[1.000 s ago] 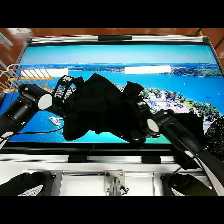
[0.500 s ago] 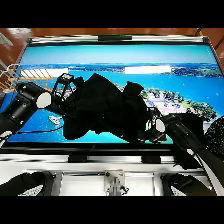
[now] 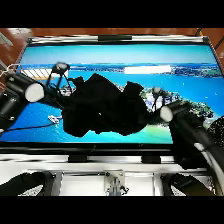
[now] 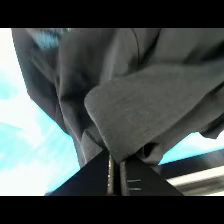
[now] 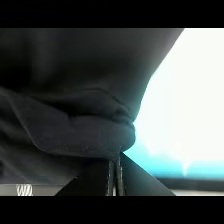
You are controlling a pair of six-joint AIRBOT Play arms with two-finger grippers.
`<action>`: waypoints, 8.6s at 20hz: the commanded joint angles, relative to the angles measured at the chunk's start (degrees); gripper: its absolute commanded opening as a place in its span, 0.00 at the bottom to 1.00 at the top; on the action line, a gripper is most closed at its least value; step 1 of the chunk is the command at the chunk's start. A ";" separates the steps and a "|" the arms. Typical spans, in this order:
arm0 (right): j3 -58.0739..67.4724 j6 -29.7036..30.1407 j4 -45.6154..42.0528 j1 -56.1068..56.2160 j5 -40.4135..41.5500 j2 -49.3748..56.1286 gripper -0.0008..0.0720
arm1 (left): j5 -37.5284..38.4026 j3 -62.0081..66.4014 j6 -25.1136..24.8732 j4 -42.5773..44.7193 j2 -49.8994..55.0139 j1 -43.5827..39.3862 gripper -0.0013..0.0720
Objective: Fold the shirts.
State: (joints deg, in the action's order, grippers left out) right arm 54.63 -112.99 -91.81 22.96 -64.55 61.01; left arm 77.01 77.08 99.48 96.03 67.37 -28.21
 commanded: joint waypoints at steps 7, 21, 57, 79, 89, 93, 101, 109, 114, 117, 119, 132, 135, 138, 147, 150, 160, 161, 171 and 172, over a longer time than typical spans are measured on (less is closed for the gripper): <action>36.22 20.09 0.35 -1.18 13.35 -5.53 0.10 | -0.59 29.29 4.31 -1.86 -5.27 0.00 0.09; 44.17 24.50 12.68 -1.18 -6.67 -5.53 0.10 | 2.86 34.91 4.74 10.84 -9.66 -0.02 0.09; 40.35 14.27 17.90 -0.90 -32.61 15.72 0.10 | -5.42 -7.08 7.58 5.79 -6.97 0.24 0.92; 40.35 16.61 19.19 -0.90 -23.80 15.74 0.10 | -5.90 13.11 -61.46 -19.47 11.65 80.59 0.67; 40.35 16.52 17.79 -0.90 -18.73 15.74 0.10 | -14.56 13.14 -68.59 -18.40 26.82 77.07 0.75; 40.35 13.90 17.81 -0.87 -18.58 15.74 0.10 | -14.43 13.11 -66.18 -20.11 31.80 77.13 0.86; 40.35 11.89 17.90 -0.87 -17.27 15.74 0.10 | -15.10 13.11 -64.89 -20.98 36.17 77.07 0.85; 40.35 10.56 18.88 -0.87 -17.25 15.74 0.10 | -18.45 13.11 -64.72 -21.03 38.12 76.98 0.70; 40.35 10.10 18.95 -0.87 -17.25 15.72 0.10 | -18.51 13.11 -65.24 -21.00 38.64 76.43 0.53; 40.35 10.19 19.28 -0.90 -17.25 15.72 0.10 | -18.47 13.11 -65.37 -20.98 38.99 76.13 0.46; 40.35 10.21 18.75 -0.90 -17.20 15.72 0.10 | -18.56 13.11 -65.37 -20.90 39.12 75.82 0.27; 40.35 11.56 16.22 -0.90 -17.33 15.72 0.10 | -21.46 16.00 -54.90 -20.35 29.49 74.51 0.08; 40.37 11.74 13.84 -1.01 -17.59 15.67 0.10 | -25.64 16.06 -48.68 -20.44 23.28 73.83 0.08; 40.41 12.20 10.21 -1.01 -20.06 15.67 0.10 | -23.65 16.06 -45.99 -22.62 17.03 68.89 0.08; 40.41 14.53 -3.08 -2.51 -23.43 15.67 0.10 | 3.72 7.43 -29.24 -6.78 -6.25 24.35 0.08; 40.41 17.00 -3.06 -5.86 -23.32 15.67 0.10 | 15.04 -2.64 -28.28 0.31 -14.88 8.66 0.08; 40.41 23.32 -2.01 -8.96 -19.43 15.65 0.10 | 25.44 -8.44 -20.74 3.78 -27.87 -23.61 0.08; 40.41 23.96 -0.59 -8.96 -18.69 15.54 0.10 | 25.24 -8.44 -20.79 5.07 -26.91 -24.17 0.08; 40.41 25.64 7.13 -8.85 -11.63 10.38 0.10 | 10.67 -8.44 -25.75 6.60 -16.63 -23.23 0.08; 40.41 25.70 7.28 -8.83 -11.61 9.94 0.10 | 10.67 -8.44 -25.75 6.64 -16.17 -23.12 0.08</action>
State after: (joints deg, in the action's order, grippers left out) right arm 94.98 -87.79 -85.95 14.13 -77.30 72.18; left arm 90.83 68.66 74.37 102.61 49.30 -51.35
